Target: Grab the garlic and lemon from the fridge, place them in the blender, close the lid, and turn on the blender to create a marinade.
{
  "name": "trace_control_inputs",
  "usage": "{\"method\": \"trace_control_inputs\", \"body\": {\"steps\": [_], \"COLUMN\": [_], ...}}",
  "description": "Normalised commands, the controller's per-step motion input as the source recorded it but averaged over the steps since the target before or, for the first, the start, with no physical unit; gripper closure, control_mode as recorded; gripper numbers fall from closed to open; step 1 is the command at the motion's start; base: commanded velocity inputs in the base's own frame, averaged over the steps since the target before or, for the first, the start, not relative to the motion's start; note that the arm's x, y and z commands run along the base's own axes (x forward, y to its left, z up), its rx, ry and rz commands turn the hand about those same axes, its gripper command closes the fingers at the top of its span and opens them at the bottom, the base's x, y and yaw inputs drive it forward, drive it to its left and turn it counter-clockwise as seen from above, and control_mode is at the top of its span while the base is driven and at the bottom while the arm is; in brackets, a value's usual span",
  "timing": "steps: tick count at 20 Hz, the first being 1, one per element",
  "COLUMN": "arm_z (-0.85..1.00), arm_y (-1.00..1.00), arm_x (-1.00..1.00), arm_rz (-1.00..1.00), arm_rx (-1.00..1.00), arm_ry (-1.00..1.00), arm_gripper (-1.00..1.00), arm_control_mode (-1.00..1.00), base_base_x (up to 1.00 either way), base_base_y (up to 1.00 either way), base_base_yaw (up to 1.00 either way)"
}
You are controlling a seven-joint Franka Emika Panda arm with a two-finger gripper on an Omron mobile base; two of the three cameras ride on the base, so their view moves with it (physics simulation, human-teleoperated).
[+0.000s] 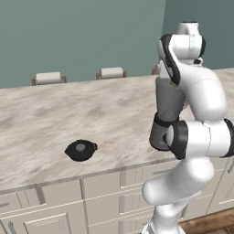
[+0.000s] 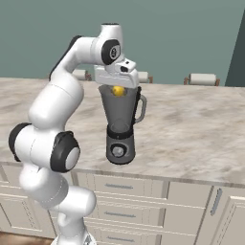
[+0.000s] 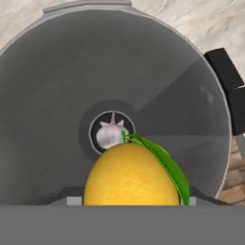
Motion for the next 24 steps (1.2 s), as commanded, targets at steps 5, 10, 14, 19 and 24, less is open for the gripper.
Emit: {"method": "trace_control_inputs", "body": {"steps": [5, 10, 14, 19, 24], "arm_z": [-0.12, -0.05, 0.17, 0.28, 0.30], "arm_y": [0.00, 0.00, 0.06, 0.16, 0.27], "arm_x": [0.25, 0.10, 0.00, -0.02, -0.59], "arm_rz": [0.00, -0.01, -0.08, -0.07, -0.02], "arm_rx": [-0.02, 0.00, 0.00, 0.00, 0.00], "arm_ry": [-0.01, 0.00, -0.02, -0.09, -0.15], "arm_gripper": [1.00, -1.00, -1.00, -1.00, -1.00], "arm_control_mode": [-1.00, -1.00, -1.00, -1.00, -1.00], "base_base_x": [0.00, 0.00, 0.00, 0.00, 0.00], "base_base_y": [0.00, 0.00, 0.00, 0.00, 0.00], "base_base_yaw": [0.00, 0.00, 0.00, 0.00, 0.00]}}
